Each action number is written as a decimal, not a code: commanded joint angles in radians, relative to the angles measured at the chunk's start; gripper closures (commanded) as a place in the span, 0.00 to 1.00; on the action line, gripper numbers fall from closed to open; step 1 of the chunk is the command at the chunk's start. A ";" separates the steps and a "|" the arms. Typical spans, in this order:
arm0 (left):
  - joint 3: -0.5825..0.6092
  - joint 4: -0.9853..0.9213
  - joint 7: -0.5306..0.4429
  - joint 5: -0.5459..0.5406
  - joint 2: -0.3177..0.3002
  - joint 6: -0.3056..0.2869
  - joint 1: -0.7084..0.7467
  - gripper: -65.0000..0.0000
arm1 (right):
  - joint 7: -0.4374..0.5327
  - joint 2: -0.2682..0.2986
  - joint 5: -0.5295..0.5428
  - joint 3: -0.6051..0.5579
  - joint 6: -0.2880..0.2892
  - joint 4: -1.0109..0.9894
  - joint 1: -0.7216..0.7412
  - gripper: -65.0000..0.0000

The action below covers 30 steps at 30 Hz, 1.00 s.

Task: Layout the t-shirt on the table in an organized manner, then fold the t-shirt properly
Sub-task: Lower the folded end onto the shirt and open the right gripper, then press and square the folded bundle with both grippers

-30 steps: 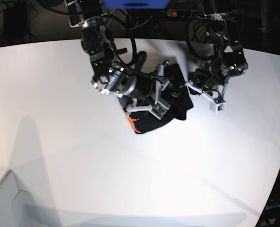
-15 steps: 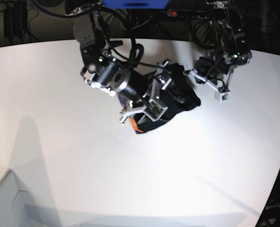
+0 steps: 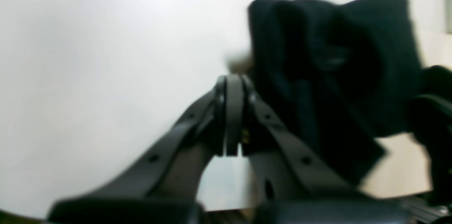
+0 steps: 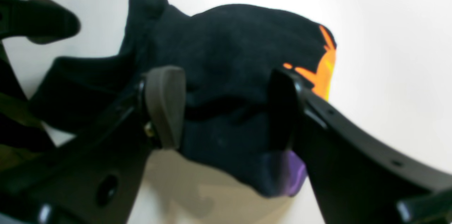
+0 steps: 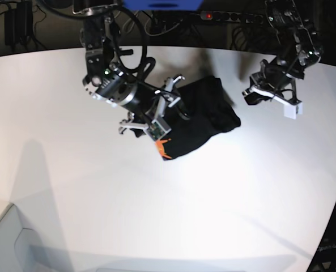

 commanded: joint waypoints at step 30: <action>0.046 0.084 0.014 -0.320 0.064 0.011 0.013 0.49 | 0.017 0.176 0.020 0.052 0.006 0.207 -0.108 0.39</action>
